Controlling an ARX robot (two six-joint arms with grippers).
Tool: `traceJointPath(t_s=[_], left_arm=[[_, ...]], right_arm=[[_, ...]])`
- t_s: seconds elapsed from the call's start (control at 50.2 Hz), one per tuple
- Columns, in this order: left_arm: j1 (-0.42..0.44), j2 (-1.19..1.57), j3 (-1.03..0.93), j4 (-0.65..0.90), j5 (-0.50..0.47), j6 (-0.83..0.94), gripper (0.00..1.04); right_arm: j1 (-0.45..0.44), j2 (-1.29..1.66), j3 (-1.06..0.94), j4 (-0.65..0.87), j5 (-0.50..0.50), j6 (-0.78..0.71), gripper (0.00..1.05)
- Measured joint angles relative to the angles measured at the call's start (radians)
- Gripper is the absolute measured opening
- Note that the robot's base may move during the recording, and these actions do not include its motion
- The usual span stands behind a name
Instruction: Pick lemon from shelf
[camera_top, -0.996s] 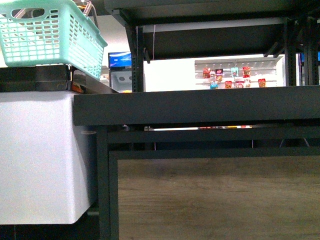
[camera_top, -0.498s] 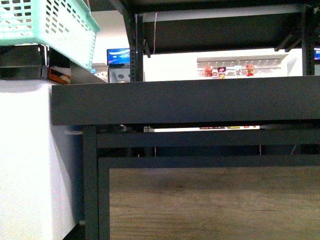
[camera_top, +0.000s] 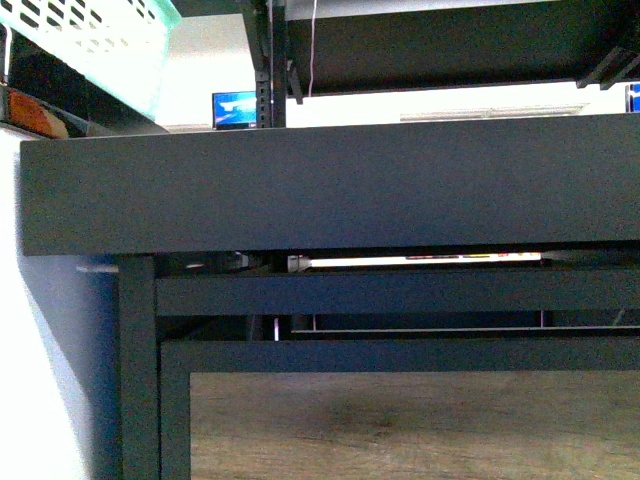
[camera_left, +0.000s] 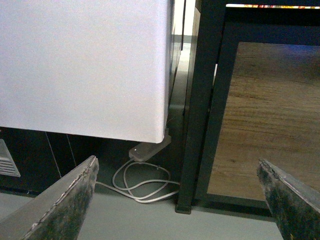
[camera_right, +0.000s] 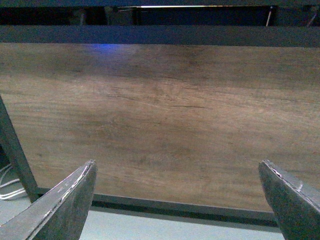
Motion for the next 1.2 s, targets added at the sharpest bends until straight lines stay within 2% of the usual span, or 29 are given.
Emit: traceJointPath(t_s=[1.195], left_arm=[[0.0, 0.0, 0.0, 0.0, 0.001, 0.0, 0.97]], right_arm=[[0.0, 0.0, 0.0, 0.0, 0.0, 0.0, 0.97]])
